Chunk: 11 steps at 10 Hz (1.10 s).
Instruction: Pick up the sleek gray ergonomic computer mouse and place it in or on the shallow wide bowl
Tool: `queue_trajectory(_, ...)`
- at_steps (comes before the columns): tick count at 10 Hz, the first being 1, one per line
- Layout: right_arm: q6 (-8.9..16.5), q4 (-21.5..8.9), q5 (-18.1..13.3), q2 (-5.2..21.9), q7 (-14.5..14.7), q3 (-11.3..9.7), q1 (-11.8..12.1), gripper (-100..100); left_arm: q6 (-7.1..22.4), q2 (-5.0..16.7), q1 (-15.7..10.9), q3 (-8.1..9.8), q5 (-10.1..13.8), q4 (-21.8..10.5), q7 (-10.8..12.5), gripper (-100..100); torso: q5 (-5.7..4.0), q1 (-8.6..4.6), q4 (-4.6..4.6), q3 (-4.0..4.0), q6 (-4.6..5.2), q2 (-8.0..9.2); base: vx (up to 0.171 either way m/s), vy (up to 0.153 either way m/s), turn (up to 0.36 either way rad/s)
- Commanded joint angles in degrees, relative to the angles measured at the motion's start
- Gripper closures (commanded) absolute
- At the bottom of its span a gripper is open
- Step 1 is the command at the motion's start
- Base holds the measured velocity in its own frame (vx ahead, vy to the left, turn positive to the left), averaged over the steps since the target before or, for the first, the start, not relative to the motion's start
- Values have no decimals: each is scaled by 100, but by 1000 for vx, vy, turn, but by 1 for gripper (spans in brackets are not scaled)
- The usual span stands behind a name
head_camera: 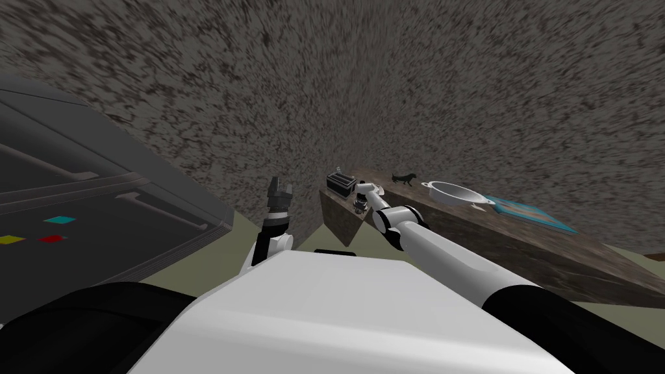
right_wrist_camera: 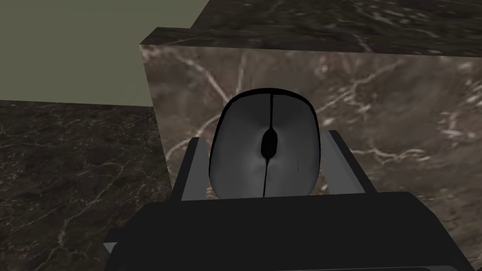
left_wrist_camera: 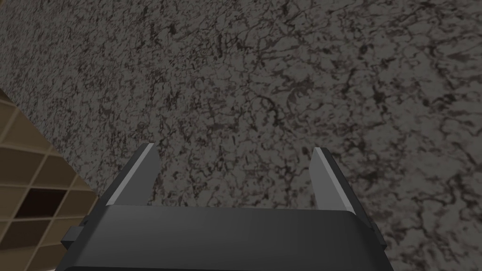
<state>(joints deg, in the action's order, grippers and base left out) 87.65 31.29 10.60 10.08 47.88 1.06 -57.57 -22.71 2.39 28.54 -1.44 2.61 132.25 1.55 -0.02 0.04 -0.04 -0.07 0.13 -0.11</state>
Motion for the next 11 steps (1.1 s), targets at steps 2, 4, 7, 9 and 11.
queue_trajectory(2, 1, -1, -1, 2, -2, 0, 1, 100, 0, 0, 0, 0, 0, 0, 0, 0, -1, 1, 0, -1, -2, -1, 0, 0, 0)
queue_trajectory(4, 1, -1, 0, 0, 0, 0, 1, 100, 0, 0, 0, 0, 0, 0, 0, 0, 0, 2, 0, -1, -1, -2, 0, 0, 0)
queue_trajectory(7, 147, -61, 29, 69, 67, 33, -191, 100, 0, 0, 0, 0, 0, 0, 0, 0, 3, 8, 4, 2, 1, 0, -2, 15, -25)
queue_trajectory(9, 153, 19, 22, 59, 53, 25, -122, 0, 0, 0, 0, 0, 0, 0, 0, 0, 3, 10, 1, 0, -1, 0, 0, 6, -5)
queue_trajectory(11, 100, 116, -13, 190, 62, 33, -345, 100, 0, 0, 0, 0, 0, 0, 0, 0, 2, -6, 9, 6, 3, 3, -18, -25, -23)
